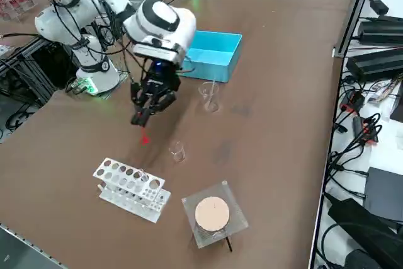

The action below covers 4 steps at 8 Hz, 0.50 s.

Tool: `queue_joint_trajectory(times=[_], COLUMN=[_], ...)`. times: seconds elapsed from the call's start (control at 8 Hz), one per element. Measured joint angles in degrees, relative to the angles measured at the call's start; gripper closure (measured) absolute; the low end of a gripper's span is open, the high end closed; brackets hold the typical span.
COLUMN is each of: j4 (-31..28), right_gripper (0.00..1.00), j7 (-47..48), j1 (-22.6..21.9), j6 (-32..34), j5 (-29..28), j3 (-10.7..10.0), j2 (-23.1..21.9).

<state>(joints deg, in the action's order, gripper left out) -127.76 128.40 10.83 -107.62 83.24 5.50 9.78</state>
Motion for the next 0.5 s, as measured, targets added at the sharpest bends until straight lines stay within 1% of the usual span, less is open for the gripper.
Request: queue_joint_trajectory(times=[0.12, 0.25, 0.5], j4=[3.9, 6.65, 8.24], right_gripper=[0.95, 0.95, 0.95], j7=[-1.68, -2.12, 0.44], j1=[-1.69, -2.77, -3.3], j6=[0.05, 0.14, 0.13], j5=[-3.83, -5.93, -6.67], j3=[0.02, 0.03, 0.02], j2=[2.31, 4.58, 8.18])
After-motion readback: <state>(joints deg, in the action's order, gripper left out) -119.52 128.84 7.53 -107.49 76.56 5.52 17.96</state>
